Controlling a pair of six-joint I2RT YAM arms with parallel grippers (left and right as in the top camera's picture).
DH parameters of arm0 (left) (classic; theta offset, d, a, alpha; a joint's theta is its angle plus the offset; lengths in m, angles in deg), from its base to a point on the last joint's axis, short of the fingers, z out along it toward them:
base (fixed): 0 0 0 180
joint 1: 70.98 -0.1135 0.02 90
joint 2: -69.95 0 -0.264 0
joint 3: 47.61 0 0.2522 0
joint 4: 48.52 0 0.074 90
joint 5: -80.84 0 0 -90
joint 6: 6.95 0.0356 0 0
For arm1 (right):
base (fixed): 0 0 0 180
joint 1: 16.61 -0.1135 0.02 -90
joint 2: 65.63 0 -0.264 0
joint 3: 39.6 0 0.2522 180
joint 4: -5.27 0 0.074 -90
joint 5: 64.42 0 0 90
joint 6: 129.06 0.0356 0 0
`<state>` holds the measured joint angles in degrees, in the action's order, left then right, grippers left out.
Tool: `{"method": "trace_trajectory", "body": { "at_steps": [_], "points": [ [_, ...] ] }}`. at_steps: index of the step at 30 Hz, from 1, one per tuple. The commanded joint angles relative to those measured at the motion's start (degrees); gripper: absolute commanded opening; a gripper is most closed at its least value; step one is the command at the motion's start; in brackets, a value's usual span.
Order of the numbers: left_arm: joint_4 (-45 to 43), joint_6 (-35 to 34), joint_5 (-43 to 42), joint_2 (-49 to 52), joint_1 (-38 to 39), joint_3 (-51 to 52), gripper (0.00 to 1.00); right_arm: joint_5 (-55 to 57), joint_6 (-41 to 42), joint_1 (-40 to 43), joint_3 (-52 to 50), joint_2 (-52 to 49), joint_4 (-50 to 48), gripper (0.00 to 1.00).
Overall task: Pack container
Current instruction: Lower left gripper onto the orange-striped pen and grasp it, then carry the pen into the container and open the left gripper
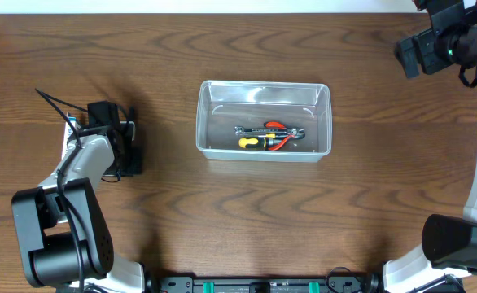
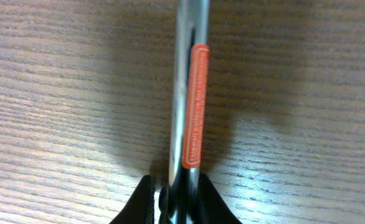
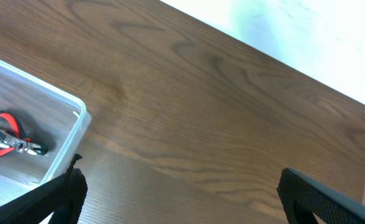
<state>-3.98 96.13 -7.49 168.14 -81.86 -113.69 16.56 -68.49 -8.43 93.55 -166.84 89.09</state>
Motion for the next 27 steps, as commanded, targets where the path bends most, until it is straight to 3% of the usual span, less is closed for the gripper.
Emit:
{"method": "trace_trajectory", "body": {
  "at_steps": [1, 12, 20, 27],
  "points": [
    [0.5, -0.6, 0.5, 0.0, -0.3, -1.1, 0.06, -0.2, 0.0, 0.2, -0.4, -0.2, 0.1, 0.99],
    [15.6, -2.0, 0.3, -13.1, 3.5, -15.8, 0.06, -0.3, 0.0, 0.0, -0.4, -0.2, 0.1, 0.99],
    [16.6, 14.3, -12.8, -22.1, 17.9, -20.3, 0.06, -0.2, 0.0, 0.0, -0.4, -0.2, 0.0, 0.99],
    [16.4, 33.8, -30.4, -18.5, 28.0, -20.3, 0.06, -0.3, 0.0, 0.0, -0.4, -0.2, 0.1, 0.99]
  ]
}}
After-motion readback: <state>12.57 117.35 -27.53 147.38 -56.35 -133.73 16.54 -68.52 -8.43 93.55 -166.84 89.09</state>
